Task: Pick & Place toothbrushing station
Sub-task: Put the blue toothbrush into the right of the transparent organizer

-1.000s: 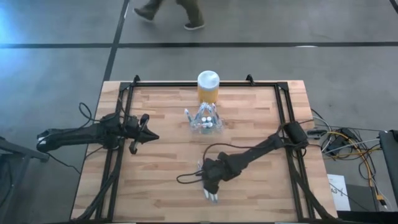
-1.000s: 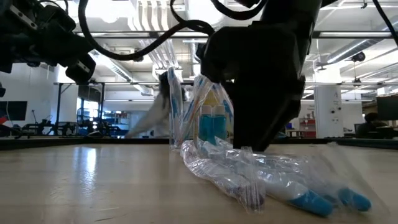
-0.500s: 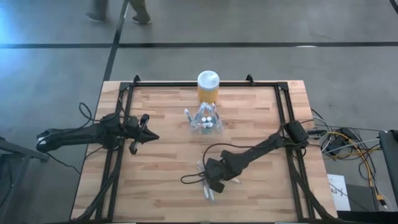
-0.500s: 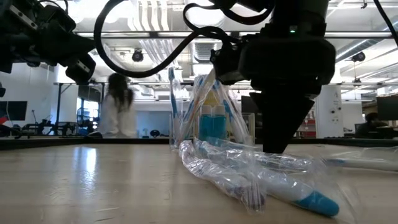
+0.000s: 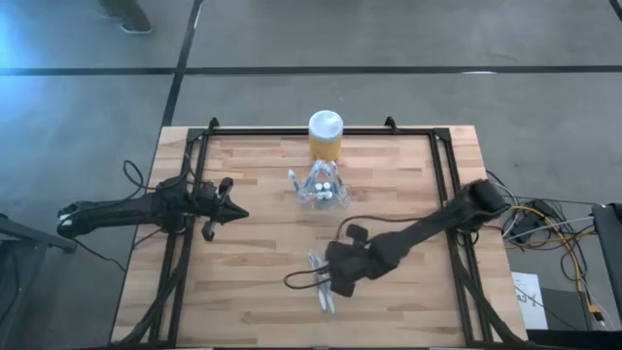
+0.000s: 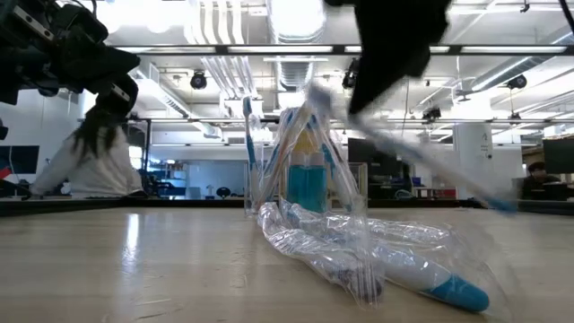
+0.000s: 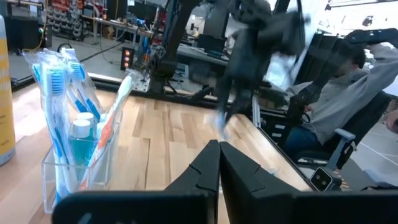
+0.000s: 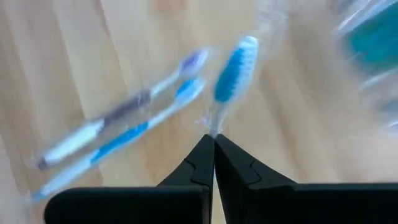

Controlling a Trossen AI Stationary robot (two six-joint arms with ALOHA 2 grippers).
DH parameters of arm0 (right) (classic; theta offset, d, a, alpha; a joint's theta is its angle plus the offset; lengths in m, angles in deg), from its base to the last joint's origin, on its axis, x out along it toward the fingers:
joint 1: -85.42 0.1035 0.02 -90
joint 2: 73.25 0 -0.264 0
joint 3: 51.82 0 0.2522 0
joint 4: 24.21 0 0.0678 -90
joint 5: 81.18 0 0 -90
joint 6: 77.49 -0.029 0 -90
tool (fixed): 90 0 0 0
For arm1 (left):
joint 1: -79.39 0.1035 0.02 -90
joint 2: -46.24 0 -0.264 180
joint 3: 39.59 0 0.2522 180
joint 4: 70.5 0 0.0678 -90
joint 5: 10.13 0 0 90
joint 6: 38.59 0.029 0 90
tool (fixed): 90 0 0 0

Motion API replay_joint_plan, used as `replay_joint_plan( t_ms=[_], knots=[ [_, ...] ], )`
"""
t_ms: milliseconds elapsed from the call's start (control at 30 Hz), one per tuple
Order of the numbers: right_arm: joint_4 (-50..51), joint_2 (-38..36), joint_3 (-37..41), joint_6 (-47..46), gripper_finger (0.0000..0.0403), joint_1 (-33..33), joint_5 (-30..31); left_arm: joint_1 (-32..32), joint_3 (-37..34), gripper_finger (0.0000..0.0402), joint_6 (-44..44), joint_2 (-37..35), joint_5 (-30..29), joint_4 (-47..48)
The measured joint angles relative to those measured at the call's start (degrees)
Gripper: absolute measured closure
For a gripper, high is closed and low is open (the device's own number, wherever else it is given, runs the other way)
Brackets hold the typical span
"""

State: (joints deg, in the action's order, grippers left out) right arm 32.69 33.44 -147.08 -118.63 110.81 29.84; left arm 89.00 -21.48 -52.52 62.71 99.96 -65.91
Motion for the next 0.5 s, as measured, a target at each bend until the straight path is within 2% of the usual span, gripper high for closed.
replay_joint_plan(
  t_ms=[100, 233, 367, 500],
  knots=[
    [-2.8, -6.2, 0.9, 3.4, 0.0396, 2.2, 9.4, 0.0, 0.0, 0.0389, 0.2, 0.0, 0.0, 0.0],
    [-12.4, -14.3, 5.3, 10.8, 0.0395, 3.6, 16.4, 0.0, 0.0, 0.0393, 0.3, 0.0, 0.0, -0.3],
    [-30.8, -21.7, 15.1, 22.8, 0.0395, 4.1, 22.6, 0.0, 0.0, 0.0393, 0.3, 0.0, 0.0, -0.3],
    [-52.4, -27.7, 28.6, 35.0, 0.0395, 4.1, 22.7, 0.0, 0.0, 0.0387, 0.3, 0.0, 0.0, -0.3]
  ],
)
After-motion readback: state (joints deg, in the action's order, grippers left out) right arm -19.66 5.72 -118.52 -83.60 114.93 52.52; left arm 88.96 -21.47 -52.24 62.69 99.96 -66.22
